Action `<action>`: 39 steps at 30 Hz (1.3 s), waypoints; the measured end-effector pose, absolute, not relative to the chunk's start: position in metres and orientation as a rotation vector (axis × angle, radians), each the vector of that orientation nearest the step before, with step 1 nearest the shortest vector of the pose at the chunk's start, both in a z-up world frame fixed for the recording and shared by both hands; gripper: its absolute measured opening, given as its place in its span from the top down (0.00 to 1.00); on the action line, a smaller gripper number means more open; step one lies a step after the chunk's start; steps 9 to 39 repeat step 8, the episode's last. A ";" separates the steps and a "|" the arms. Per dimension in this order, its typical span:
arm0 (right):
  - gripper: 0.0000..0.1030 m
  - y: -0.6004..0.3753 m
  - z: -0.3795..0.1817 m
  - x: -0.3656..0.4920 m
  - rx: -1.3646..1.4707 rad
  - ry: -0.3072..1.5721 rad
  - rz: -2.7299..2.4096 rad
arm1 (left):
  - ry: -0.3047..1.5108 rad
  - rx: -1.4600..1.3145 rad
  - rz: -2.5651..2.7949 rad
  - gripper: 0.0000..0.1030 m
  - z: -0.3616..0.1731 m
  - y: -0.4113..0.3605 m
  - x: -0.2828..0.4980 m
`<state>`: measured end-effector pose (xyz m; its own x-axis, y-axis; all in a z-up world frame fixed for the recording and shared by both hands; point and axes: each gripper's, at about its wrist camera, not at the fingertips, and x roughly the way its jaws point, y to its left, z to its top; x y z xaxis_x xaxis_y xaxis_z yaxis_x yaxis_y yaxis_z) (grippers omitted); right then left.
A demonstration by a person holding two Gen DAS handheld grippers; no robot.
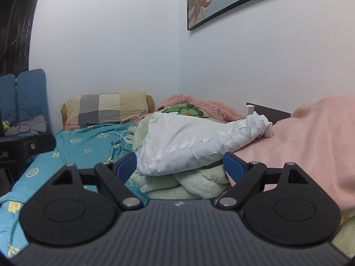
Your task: Fold clothes
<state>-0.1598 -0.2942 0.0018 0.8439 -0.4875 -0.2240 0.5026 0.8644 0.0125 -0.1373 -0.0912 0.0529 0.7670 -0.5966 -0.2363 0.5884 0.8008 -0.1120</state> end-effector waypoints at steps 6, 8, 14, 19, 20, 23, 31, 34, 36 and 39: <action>0.16 -0.291 0.002 -0.166 0.082 0.195 -0.541 | 0.264 -0.013 -0.632 0.00 0.047 -0.089 -0.144; 0.16 -0.291 0.001 -0.167 0.081 0.192 -0.551 | 0.268 -0.013 -0.643 0.00 0.046 -0.088 -0.145; 0.16 -0.291 0.001 -0.167 0.081 0.192 -0.551 | 0.268 -0.013 -0.643 0.00 0.046 -0.088 -0.145; 0.16 -0.291 0.001 -0.167 0.081 0.192 -0.551 | 0.268 -0.013 -0.643 0.00 0.046 -0.088 -0.145; 0.16 -0.291 0.001 -0.167 0.081 0.192 -0.551 | 0.268 -0.013 -0.643 0.00 0.046 -0.088 -0.145; 0.16 -0.291 0.001 -0.167 0.081 0.192 -0.551 | 0.268 -0.013 -0.643 0.00 0.046 -0.088 -0.145; 0.16 -0.291 0.001 -0.167 0.081 0.192 -0.551 | 0.268 -0.013 -0.643 0.00 0.046 -0.088 -0.145; 0.16 -0.291 0.001 -0.167 0.081 0.192 -0.551 | 0.268 -0.013 -0.643 0.00 0.046 -0.088 -0.145; 0.16 -0.291 0.001 -0.167 0.081 0.192 -0.551 | 0.268 -0.013 -0.643 0.00 0.046 -0.088 -0.145; 0.16 -0.291 0.001 -0.167 0.081 0.192 -0.551 | 0.268 -0.013 -0.643 0.00 0.046 -0.088 -0.145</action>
